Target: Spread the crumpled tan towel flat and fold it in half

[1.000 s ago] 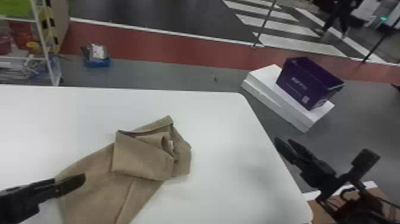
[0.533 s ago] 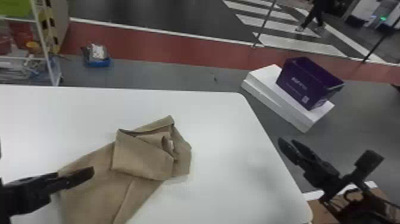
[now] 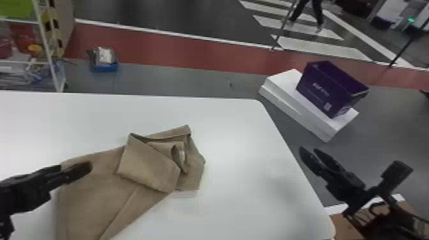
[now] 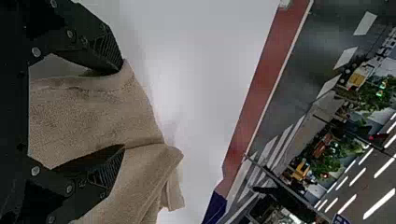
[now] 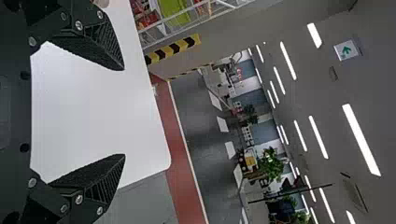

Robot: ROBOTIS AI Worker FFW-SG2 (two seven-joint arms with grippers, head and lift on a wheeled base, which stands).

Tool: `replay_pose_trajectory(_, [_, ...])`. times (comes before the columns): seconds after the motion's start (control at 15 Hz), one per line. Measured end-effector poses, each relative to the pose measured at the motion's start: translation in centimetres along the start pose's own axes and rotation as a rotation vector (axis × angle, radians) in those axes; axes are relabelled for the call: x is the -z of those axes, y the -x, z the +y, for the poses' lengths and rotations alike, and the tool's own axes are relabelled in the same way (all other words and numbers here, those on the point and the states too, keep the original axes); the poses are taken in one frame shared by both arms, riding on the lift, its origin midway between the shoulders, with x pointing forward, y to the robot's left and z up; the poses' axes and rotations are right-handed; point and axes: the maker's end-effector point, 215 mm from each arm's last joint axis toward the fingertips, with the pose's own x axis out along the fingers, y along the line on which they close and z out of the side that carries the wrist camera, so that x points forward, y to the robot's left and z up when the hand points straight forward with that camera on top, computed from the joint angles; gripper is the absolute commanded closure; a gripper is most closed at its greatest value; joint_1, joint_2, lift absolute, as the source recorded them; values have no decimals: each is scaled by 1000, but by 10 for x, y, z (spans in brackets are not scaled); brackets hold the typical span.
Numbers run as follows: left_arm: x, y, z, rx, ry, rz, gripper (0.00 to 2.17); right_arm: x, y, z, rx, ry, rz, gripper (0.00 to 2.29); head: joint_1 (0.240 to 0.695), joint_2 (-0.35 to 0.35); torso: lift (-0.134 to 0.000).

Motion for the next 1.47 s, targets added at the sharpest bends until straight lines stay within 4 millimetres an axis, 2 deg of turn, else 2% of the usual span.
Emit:
replay_pose_trajectory(0.07, [-4,0,2,-10,-5,-13,1450,0,0,1,-1,1,0,262,695,-350,-124])
replay_pose_trajectory(0.13, [-7,2,4,-26,-11,-24,1605,1,-1,1,-3,1,1,262,695,-350,-124])
replay_pose_trajectory(0.33, [-22,17,-7,-8,-30,-67,1619,3,-3,5,-9,0,2,262,695,-350,-124])
replay_pose_trajectory(0.53, [-55,44,-28,46,-55,-172,1619,7,-7,10,-15,5,6,262,695,-350,-124])
replay_pose_trajectory(0.67, [-87,69,-51,104,-89,-265,1619,9,-9,14,-23,8,4,262,695,-350,-124])
replay_pose_trajectory(0.8, [-109,108,-86,251,-83,-343,1619,11,-9,14,-22,14,-3,262,695,-350,-124])
replay_pose_trajectory(0.93, [-100,127,-105,335,-66,-309,1619,15,-7,9,-14,18,-6,262,695,-350,-124])
replay_pose_trajectory(1.0, [-89,125,-104,331,-71,-274,1619,17,-7,8,-13,18,-7,262,695,-350,-124])
replay_pose_trajectory(1.13, [-64,105,-81,228,-117,-194,1663,21,-8,9,-19,16,-3,262,695,-350,-124])
replay_pose_trajectory(1.27, [-27,83,-46,65,-199,-61,1663,23,-8,11,-22,20,2,262,695,-350,-124])
replay_pose_trajectory(1.33, [-14,78,-34,16,-217,-9,1663,23,-8,11,-23,20,1,262,695,-350,-124])
replay_pose_trajectory(1.4, [-3,76,-29,-1,-222,31,1663,20,-8,13,-29,14,-8,262,695,-350,-124])
replay_pose_trajectory(1.47, [2,76,-32,17,-217,46,1663,15,-10,19,-45,1,-22,262,695,-350,-124])
